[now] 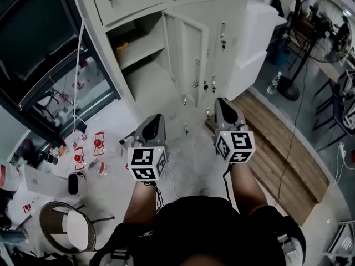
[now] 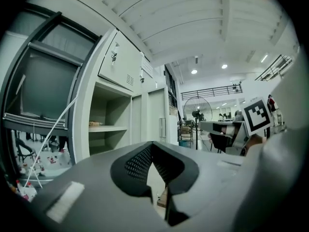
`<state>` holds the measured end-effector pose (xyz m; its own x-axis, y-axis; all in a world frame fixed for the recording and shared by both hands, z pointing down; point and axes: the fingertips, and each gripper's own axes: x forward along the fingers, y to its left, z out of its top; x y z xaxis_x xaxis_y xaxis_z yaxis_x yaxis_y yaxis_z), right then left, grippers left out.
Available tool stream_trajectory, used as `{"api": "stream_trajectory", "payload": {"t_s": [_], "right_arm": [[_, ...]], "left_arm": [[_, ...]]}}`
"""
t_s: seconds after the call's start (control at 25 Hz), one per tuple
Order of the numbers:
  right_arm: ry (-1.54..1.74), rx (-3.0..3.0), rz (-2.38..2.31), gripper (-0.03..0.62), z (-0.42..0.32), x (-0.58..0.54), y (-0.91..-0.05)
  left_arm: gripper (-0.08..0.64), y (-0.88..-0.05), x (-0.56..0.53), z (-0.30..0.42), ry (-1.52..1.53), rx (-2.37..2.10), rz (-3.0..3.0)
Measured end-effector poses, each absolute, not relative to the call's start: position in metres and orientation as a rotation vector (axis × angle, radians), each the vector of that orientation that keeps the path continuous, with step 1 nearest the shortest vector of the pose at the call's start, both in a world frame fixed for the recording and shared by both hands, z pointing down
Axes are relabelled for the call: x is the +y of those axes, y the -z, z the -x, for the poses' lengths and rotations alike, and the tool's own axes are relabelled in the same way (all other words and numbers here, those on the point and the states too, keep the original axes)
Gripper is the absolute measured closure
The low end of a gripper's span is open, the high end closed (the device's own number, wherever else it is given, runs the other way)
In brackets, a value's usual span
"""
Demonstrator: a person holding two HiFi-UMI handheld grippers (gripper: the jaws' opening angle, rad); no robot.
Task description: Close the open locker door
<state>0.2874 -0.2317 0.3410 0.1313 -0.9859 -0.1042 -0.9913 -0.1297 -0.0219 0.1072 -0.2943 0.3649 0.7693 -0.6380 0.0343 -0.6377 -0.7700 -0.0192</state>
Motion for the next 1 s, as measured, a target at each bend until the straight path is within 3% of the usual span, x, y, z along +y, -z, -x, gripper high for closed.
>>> {"api": "stream_trajectory", "payload": {"t_s": [0.12, 0.32, 1.0], "right_arm": [[-0.097, 2.071, 2.221, 0.568, -0.292, -0.239, -0.341], [-0.129, 2.143, 2.14, 0.391, -0.296, -0.253, -0.339], [-0.031, 2.33, 1.949, 0.387, -0.321, -0.344, -0.336]], "left_arm": [[0.558, -0.367, -0.297, -0.116, 0.066, 1.09, 2.936], [0.559, -0.372, -0.302, -0.121, 0.082, 1.142, 2.923], [0.558, -0.38, -0.318, -0.097, 0.121, 1.344, 2.838]]}}
